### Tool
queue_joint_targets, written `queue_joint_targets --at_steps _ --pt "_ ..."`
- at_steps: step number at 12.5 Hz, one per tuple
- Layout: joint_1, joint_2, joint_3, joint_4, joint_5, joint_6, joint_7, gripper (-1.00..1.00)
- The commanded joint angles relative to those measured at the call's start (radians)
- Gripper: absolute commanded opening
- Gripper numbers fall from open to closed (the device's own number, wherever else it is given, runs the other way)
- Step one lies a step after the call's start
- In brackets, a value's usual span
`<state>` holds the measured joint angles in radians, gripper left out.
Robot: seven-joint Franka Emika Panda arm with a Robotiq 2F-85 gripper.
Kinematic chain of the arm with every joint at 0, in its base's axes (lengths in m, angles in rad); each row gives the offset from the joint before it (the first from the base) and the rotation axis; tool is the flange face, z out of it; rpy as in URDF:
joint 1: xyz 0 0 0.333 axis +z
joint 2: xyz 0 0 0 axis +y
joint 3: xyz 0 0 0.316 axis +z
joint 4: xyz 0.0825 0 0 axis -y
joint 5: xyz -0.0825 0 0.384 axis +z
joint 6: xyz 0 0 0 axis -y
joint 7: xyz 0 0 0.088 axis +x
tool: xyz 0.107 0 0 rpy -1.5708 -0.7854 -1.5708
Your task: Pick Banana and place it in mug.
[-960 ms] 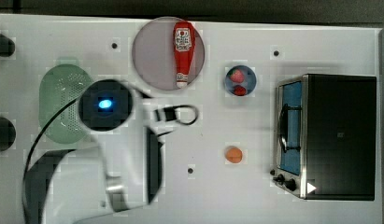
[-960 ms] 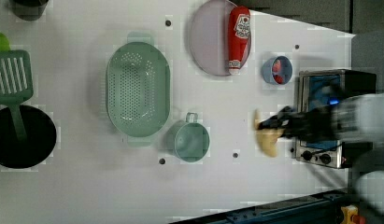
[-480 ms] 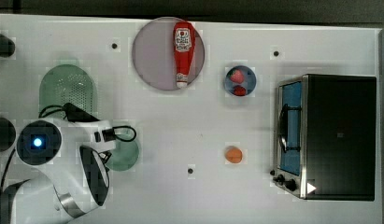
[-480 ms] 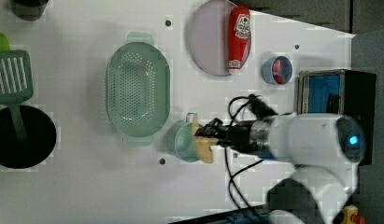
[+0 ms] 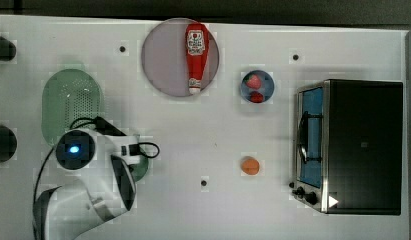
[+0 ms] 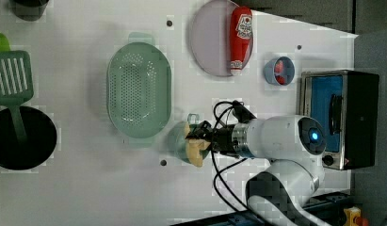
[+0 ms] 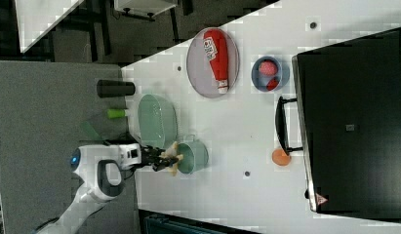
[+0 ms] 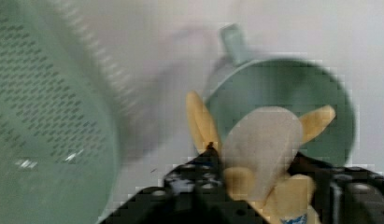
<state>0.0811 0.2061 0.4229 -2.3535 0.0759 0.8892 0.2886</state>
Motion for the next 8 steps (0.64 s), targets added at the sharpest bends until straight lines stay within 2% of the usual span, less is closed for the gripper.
queue_joint_targets --at_steps 1,2,3,6,8 --pt "-0.022 -0.003 -0.025 0.015 0.023 0.044 0.040 0.67" --pt "-0.022 -0.003 -0.025 0.016 0.023 0.045 0.040 0.90" --pt "-0.022 -0.006 -0.025 0.018 0.023 0.045 0.040 1.00" --pt "-0.033 -0.072 -0.041 0.052 0.024 0.023 0.040 1.00" --pt "-0.043 -0.163 -0.069 0.101 0.023 -0.123 0.029 1.00"
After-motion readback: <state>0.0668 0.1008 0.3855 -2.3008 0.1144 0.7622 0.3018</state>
